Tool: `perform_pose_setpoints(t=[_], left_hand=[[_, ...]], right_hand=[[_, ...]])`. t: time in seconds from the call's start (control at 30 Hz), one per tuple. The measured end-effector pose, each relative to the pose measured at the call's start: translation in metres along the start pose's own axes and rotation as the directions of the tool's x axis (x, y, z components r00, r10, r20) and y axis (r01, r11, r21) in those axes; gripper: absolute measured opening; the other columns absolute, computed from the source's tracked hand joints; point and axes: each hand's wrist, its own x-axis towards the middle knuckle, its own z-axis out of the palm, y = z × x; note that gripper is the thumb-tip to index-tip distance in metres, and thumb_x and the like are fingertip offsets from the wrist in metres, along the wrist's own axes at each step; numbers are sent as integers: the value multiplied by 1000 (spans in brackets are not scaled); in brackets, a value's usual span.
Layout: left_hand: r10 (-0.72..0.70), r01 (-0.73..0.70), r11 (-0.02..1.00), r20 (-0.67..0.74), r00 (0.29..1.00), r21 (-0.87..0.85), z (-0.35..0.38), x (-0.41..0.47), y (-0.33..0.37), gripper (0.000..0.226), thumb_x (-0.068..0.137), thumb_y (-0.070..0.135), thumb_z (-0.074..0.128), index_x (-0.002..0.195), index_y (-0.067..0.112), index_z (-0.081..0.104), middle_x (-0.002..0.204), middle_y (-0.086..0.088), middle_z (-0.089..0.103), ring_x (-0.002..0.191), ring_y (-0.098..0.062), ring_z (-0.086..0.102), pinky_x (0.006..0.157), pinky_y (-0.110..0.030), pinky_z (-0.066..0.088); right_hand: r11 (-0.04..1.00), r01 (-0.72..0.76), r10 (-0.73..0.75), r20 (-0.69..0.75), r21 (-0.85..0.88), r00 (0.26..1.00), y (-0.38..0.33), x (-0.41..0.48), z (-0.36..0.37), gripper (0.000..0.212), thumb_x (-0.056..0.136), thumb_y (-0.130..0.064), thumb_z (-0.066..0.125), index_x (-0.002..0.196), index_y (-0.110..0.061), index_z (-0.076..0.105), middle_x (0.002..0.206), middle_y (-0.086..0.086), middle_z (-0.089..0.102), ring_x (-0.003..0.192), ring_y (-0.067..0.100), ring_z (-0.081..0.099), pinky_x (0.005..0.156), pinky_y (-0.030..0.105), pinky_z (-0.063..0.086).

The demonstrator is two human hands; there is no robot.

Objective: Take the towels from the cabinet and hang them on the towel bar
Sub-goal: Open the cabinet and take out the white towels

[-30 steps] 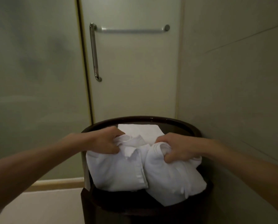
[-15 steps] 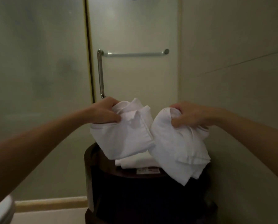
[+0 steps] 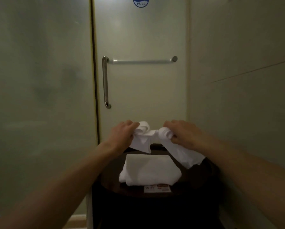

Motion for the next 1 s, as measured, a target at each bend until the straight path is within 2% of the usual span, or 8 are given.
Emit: perform_pose_setpoints(t=[0.17, 0.27, 0.47, 0.57, 0.77, 0.87, 0.93, 1.0], left_hand=[[117, -117, 992, 23, 993, 37, 48, -13, -9, 54, 82, 5, 60, 135, 12, 48, 130, -14, 52, 115, -34, 51, 87, -43, 45], [156, -160, 987, 149, 976, 13, 70, -19, -21, 52, 86, 11, 56, 137, 14, 45, 134, -12, 48, 119, -31, 48, 95, -43, 44], [130, -132, 991, 166, 978, 3, 79, -36, -48, 47, 78, 33, 60, 124, 21, 56, 115, -4, 60, 100, -29, 60, 74, -32, 44], [116, -117, 993, 259, 959, -13, 70, -38, -52, 50, 73, 42, 52, 122, 30, 51, 115, 3, 56, 101, -23, 58, 76, -31, 44], [26, 198, 865, 435, 900, -461, 60, -25, -46, 61, 85, 65, 37, 137, 33, 38, 142, 6, 40, 129, -15, 40, 105, -31, 31], [-24, 256, 901, 549, 835, -349, 70, -18, -38, 76, 83, 76, 21, 149, 39, 11, 159, 8, 6, 147, -16, 3, 119, -43, 3], [-27, 239, 933, 610, 792, -270, 78, -17, -34, 78, 78, 81, 14, 148, 45, 6, 160, 8, -1, 147, -20, -3, 117, -53, 0], [-5, 191, 949, 597, 802, -249, 86, -18, -30, 62, 93, 64, 19, 149, 39, 7, 160, 3, 2, 147, -19, 0, 119, -43, -1]], right_hand=[[932, 141, -141, 25, -333, 990, -1, 4, 47, 49, 57, -27, 85, 99, -17, 63, 90, 9, 66, 77, 32, 65, 54, 37, 43], [925, 161, -158, 37, -345, 987, -4, 1, 75, 56, 41, -28, 90, 90, -18, 66, 81, 8, 65, 66, 30, 64, 48, 40, 47], [1000, -15, 13, 93, 21, 996, -21, -24, 104, 55, 92, -36, 48, 143, -22, 32, 142, 3, 43, 123, 28, 45, 91, 36, 40], [981, -69, 48, 116, 180, 992, -24, -32, 102, 62, 88, -44, 50, 144, -26, 32, 144, -3, 43, 127, 22, 44, 95, 31, 37], [915, -89, 32, 150, 394, 988, -11, -33, 91, 77, 65, -65, 30, 133, -31, 45, 135, -8, 46, 121, 15, 47, 98, 38, 41], [860, -153, 78, 171, 487, 982, -15, -21, 91, 68, 86, -68, 29, 143, -31, 35, 148, -8, 36, 133, 12, 37, 110, 37, 29], [872, -227, 109, 281, 434, 954, -19, -14, 98, 62, 96, -59, 27, 151, -30, 23, 159, -5, 19, 145, 13, 18, 118, 34, 12], [897, -270, 125, 383, 351, 915, -22, -12, 107, 61, 97, -57, 24, 152, -33, 14, 161, -4, 6, 148, 13, 6, 120, 39, 4]])
